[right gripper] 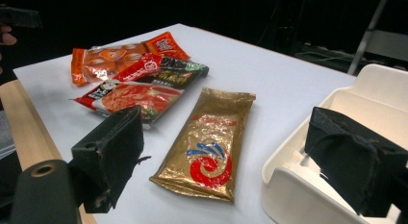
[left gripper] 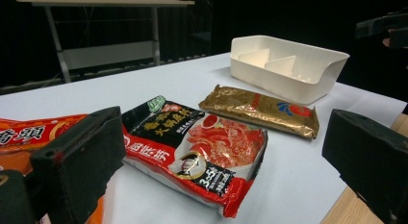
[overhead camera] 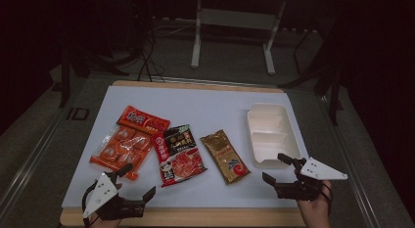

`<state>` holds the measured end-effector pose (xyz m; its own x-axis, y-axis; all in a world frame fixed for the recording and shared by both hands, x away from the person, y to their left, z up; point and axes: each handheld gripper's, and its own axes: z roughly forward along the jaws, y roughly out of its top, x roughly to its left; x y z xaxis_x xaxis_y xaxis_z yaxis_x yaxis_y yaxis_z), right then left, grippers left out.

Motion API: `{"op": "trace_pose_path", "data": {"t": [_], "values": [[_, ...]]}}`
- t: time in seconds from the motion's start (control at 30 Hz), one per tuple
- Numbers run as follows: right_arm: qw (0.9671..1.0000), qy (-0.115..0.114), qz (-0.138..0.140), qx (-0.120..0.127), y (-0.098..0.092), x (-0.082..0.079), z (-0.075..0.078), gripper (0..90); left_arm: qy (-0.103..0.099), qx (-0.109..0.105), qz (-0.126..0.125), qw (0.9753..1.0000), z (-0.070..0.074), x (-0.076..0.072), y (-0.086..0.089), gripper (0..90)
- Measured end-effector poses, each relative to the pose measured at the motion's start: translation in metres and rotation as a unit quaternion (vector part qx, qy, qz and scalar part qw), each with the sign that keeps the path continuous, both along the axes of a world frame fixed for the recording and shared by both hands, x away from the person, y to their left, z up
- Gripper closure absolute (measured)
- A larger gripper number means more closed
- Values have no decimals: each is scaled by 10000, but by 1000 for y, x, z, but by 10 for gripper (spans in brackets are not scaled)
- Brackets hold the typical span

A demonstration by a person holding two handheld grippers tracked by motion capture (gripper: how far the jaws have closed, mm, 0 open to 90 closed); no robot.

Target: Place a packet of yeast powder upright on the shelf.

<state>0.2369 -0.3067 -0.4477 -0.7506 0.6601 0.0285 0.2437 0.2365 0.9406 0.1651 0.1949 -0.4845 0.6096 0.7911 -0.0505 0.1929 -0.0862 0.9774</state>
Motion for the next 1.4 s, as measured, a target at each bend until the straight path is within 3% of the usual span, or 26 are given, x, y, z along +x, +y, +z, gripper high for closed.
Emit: {"op": "trace_pose_path", "data": {"t": [0.43,0.63,0.77,0.9,1.07,1.3,1.4], "values": [[9999,155,30,-18,-2,1,2,135,-8,23,-52,10000,-1,0,-2,18],[9997,25,-166,-202,2,-2,6,135,24,7,-64,10000,-1,1,-2,18],[9996,-39,-211,-175,2,-4,11,136,41,-41,-50,10000,-1,1,-1,18],[9999,-17,-129,-19,4,-3,18,130,56,-15,-57,10000,-2,2,-3,18],[9998,-156,-25,-107,10,2,30,126,52,-28,-52,10000,-2,1,-2,18],[9997,-71,73,-222,26,11,41,134,81,-50,-48,9999,-3,2,-2,19],[9994,-144,128,-284,34,18,45,137,89,-8,-72,9999,-3,2,-3,18]]}}
